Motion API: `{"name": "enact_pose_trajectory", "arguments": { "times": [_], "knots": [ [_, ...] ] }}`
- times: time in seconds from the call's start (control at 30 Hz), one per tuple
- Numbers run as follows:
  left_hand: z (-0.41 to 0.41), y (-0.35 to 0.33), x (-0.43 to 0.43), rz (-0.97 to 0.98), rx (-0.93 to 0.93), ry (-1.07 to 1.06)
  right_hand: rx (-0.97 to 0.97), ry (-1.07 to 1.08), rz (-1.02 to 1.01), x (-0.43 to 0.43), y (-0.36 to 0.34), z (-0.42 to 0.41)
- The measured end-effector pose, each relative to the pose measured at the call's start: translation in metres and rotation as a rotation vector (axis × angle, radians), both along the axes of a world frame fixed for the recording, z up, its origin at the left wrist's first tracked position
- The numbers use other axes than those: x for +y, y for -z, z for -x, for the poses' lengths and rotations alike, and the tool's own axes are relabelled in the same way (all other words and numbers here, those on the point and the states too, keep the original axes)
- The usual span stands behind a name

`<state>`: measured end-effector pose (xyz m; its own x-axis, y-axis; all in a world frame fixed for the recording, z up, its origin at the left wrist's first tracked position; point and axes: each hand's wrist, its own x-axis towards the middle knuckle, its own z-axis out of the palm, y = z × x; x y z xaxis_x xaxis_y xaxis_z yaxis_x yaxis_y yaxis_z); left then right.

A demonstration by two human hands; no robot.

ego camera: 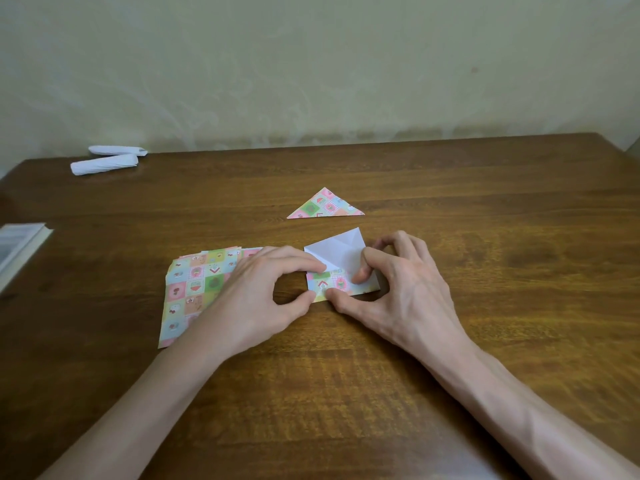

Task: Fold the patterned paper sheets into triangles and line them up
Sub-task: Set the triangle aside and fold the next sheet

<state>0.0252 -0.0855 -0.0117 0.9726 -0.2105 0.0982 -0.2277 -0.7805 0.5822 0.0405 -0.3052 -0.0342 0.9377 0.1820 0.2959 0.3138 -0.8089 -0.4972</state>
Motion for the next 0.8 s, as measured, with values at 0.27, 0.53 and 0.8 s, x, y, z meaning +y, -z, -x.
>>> {"name": "enact_pose_trajectory", "arguments": {
  "times": [0.27,0.53,0.8],
  "knots": [
    [-0.0013,-0.001,0.0013,0.001,0.049,-0.015,-0.086,0.023,0.048,0.0076,0.0004,0.0056],
    [-0.0002,-0.0019,0.0011,0.016,0.061,-0.033,-0.067,0.031,0.042,0.0083,0.0034,0.0034],
    [0.004,0.0023,-0.005,-0.027,-0.045,-0.026,-0.04,0.037,-0.004,0.0091,0.0021,0.0053]
  ]
}}
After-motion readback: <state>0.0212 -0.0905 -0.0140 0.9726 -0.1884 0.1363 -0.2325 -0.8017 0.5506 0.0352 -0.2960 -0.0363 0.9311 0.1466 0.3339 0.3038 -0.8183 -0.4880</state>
